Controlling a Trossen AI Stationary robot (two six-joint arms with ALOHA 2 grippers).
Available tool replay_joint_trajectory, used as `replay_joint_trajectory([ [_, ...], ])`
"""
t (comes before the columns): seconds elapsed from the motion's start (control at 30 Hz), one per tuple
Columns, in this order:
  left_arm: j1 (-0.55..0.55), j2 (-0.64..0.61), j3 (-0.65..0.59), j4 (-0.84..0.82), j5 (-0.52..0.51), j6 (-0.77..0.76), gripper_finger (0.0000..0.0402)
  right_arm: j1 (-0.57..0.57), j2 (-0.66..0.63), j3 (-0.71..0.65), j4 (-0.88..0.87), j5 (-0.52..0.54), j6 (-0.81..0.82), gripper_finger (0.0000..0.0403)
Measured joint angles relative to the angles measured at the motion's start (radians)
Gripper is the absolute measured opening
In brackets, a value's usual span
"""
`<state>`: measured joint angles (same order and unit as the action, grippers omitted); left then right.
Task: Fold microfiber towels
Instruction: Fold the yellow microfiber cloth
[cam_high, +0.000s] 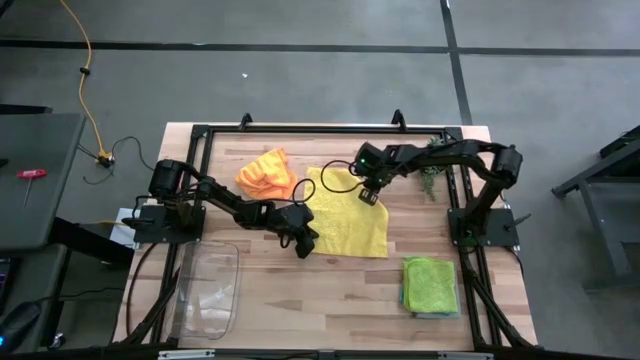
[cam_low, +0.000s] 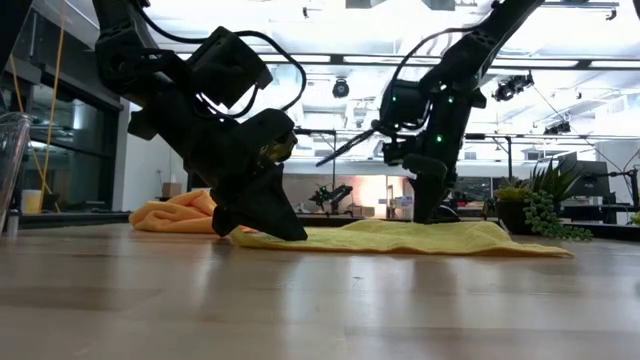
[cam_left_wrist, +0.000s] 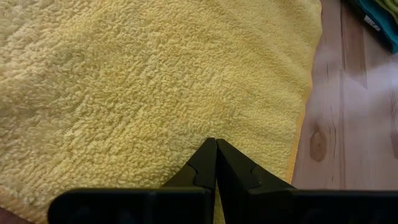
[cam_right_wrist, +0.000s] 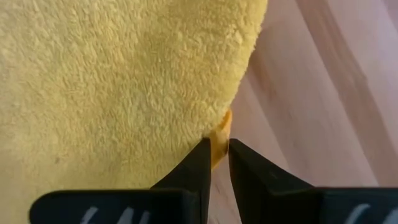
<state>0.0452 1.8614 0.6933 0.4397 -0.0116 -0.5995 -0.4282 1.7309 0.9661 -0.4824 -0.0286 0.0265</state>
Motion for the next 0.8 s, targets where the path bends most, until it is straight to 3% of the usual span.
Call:
replay_joint_trajectory([
  [0.4,0.0,0.0,0.0,0.005,0.0,0.0,0.0,-0.011,0.005,0.0,0.029,0.019,0.0,0.0045],
  [0.8,0.0,0.0,0.0,0.005,-0.002,0.0,0.0,-0.011,0.043,0.002,0.043,-0.004,0.001,0.0003],
])
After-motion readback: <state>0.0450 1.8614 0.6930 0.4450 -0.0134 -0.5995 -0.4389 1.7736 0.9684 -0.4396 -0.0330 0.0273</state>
